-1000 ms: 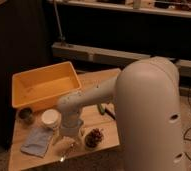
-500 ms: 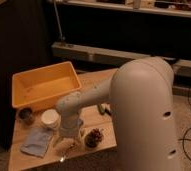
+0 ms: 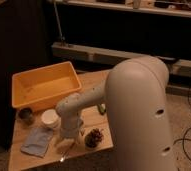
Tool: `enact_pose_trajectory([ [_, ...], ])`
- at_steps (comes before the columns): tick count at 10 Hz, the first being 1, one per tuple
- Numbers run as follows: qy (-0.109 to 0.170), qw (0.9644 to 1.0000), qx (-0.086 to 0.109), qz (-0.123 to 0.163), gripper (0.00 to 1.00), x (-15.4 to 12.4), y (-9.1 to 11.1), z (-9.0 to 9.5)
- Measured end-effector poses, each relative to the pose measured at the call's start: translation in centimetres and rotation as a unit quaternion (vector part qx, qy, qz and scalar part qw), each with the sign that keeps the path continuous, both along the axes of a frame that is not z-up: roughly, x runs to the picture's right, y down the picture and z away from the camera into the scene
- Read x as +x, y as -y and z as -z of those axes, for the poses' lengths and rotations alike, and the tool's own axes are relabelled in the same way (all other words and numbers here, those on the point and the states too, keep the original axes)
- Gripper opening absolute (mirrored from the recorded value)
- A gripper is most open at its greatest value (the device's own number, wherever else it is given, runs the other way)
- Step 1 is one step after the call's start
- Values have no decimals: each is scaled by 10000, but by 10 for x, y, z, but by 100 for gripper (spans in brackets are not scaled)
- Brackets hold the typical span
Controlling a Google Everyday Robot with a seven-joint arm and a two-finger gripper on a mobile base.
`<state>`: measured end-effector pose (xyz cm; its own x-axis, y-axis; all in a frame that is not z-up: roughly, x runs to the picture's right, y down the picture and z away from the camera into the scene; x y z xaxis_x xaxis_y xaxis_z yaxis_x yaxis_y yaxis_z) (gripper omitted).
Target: Place fork in tray
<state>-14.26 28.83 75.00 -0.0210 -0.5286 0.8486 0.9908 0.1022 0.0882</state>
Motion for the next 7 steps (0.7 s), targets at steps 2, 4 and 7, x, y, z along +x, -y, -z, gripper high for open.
enact_pose_trajectory([
  [2, -119, 9999, 6, -46, 80, 1, -2, -4],
  [4, -196, 9997, 2, -122, 80, 4, -4, -8],
  [7, -270, 9995, -39, -183, 80, 7, -8, -14],
])
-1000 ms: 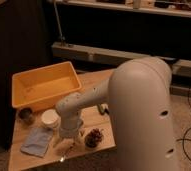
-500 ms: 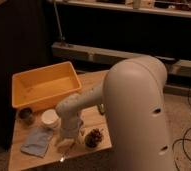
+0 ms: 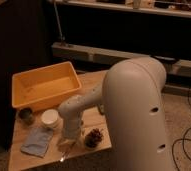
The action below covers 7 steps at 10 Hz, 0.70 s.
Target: Place fork in tray
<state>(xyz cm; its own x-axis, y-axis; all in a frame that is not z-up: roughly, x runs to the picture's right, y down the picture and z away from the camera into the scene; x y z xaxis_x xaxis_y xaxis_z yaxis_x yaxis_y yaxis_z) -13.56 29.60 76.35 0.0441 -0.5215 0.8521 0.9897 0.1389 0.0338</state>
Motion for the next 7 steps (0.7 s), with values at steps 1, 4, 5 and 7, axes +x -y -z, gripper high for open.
enact_pose_trajectory([
  [1, -11, 10000, -11, -11, 80, 0, -1, -1],
  [4, -29, 10000, -41, -24, 75, 1, -1, -3],
  [5, -11, 10000, -60, -7, 65, 0, -1, -3],
  [7, -17, 9999, -121, 47, 45, 2, -3, -4],
])
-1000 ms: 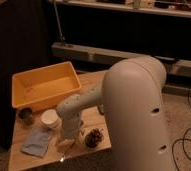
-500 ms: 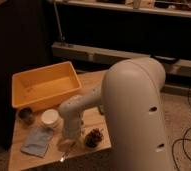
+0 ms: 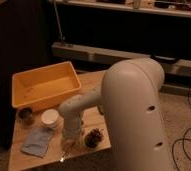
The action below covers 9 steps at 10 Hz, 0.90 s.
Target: Place fork in tray
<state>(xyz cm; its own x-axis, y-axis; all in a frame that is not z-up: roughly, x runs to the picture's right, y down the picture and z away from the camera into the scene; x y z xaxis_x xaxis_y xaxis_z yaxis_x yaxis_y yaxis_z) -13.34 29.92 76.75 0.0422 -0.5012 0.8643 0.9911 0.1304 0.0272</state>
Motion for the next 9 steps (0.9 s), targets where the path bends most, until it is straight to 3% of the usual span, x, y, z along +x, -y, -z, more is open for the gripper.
enact_pose_trajectory([
  [2, -4, 10000, -62, 26, 32, -1, -2, -1],
  [5, 19, 10000, -32, 39, 31, -2, 0, -2],
  [9, -10, 9998, -136, 148, 31, -3, -3, -2],
])
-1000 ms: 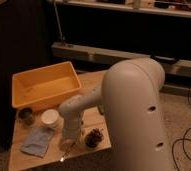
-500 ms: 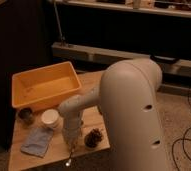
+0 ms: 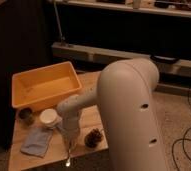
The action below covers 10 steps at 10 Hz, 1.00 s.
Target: Place fork in tray
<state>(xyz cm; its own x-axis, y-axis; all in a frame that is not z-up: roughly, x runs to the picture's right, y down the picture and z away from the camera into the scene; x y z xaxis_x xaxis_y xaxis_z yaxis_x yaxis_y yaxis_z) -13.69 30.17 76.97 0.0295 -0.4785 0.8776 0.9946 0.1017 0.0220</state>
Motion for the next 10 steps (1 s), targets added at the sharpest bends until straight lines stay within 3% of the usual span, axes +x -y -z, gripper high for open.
enact_pose_trajectory([
  [4, 11, 10000, -2, 27, 31, 0, 1, 1],
  [6, 3, 9999, 125, -6, 30, 7, 12, 8],
  [9, 50, 9998, 207, -30, 4, 11, 35, 31],
  [10, 41, 9998, 213, -55, 0, 14, 37, 32],
])
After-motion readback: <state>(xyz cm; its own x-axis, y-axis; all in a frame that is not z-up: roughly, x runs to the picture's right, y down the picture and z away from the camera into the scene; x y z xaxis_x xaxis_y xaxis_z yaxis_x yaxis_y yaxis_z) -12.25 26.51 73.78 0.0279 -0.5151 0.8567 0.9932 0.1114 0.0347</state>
